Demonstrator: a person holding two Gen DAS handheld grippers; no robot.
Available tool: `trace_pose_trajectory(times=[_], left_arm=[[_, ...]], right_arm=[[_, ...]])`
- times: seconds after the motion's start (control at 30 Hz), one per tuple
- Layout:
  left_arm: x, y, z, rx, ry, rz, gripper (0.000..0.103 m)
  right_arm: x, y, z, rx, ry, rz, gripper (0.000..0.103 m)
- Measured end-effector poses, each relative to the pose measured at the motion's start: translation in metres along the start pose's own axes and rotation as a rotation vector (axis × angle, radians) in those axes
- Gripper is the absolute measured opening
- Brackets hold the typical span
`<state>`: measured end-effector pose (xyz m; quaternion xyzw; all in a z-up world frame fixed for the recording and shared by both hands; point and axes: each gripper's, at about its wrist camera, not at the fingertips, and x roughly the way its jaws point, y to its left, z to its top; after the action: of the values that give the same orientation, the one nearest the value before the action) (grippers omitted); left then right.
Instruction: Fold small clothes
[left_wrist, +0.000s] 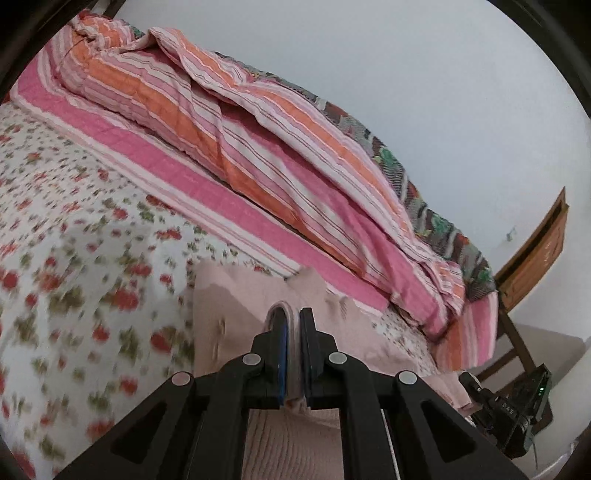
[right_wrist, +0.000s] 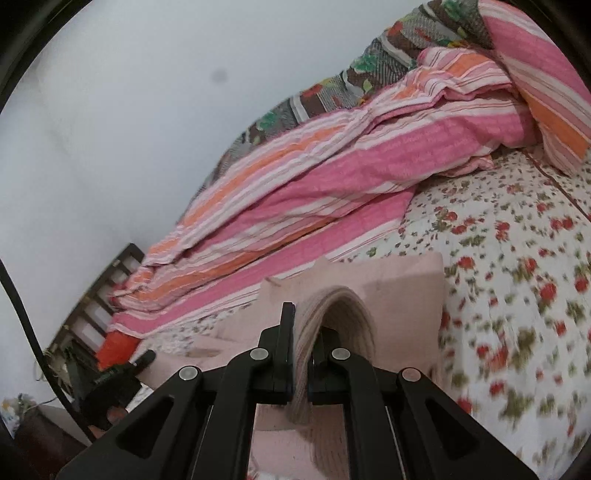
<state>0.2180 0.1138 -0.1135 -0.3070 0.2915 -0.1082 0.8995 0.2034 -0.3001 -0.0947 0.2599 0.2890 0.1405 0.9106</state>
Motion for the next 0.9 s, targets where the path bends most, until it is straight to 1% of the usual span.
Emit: trace_pose_trajectory(times=[0.17,0.27,0.3,0.33,0.37,0.4,0.43,0.47,0.5,0.53,0.6,0.67,0.77,0.9], left_arm=[[0.043,0.0,0.02,-0.005,0.025,0.046,0.007],[0.067,0.006,0.028,-0.028,0.059,0.057,0.008],[0.073,0.007,0.03,-0.037,0.074,0.055,0.01],[0.08,0.009,0.033,-0.04,0.099,0.064,0.025],[0.083,0.009,0.034,-0.031,0.115,0.078,0.046],[0.083,0.009,0.035,-0.013,0.11,0.089,0.054],[0.08,0.008,0.033,0.003,0.09,0.081,0.062],[0.076,0.007,0.031,0.024,0.075,0.071,0.063],[0.075,0.005,0.03,0.041,0.073,0.072,0.063],[0.073,0.003,0.028,0.061,0.078,0.091,0.063],[0.072,0.0,0.024,0.089,0.089,0.132,0.063],[0.069,-0.002,0.019,0.108,0.097,0.153,0.063],[0.059,-0.005,0.011,0.124,0.103,0.163,0.063],[0.043,-0.016,-0.001,0.171,0.096,0.207,0.063]], right_arm=[[0.046,-0.014,0.022,0.02,0.02,-0.035,0.005],[0.076,-0.02,0.031,0.03,0.059,-0.074,0.005],[0.086,-0.023,0.033,0.036,0.075,-0.088,0.01],[0.093,-0.025,0.034,0.035,0.092,-0.1,0.016],[0.103,-0.025,0.035,0.014,0.126,-0.122,0.019],[0.108,-0.024,0.034,-0.015,0.145,-0.128,0.024],[0.109,-0.023,0.033,-0.033,0.144,-0.131,0.028],[0.106,-0.02,0.03,-0.059,0.131,-0.137,0.031],[0.101,-0.016,0.026,-0.094,0.114,-0.148,0.038],[0.099,-0.014,0.025,-0.117,0.104,-0.156,0.042],[0.088,-0.006,0.02,-0.181,0.073,-0.185,0.044],[0.079,-0.002,0.016,-0.211,0.058,-0.212,0.047],[0.067,-0.003,0.012,-0.206,0.065,-0.207,0.047],[0.048,-0.005,0.0,-0.195,0.089,-0.212,0.048]])
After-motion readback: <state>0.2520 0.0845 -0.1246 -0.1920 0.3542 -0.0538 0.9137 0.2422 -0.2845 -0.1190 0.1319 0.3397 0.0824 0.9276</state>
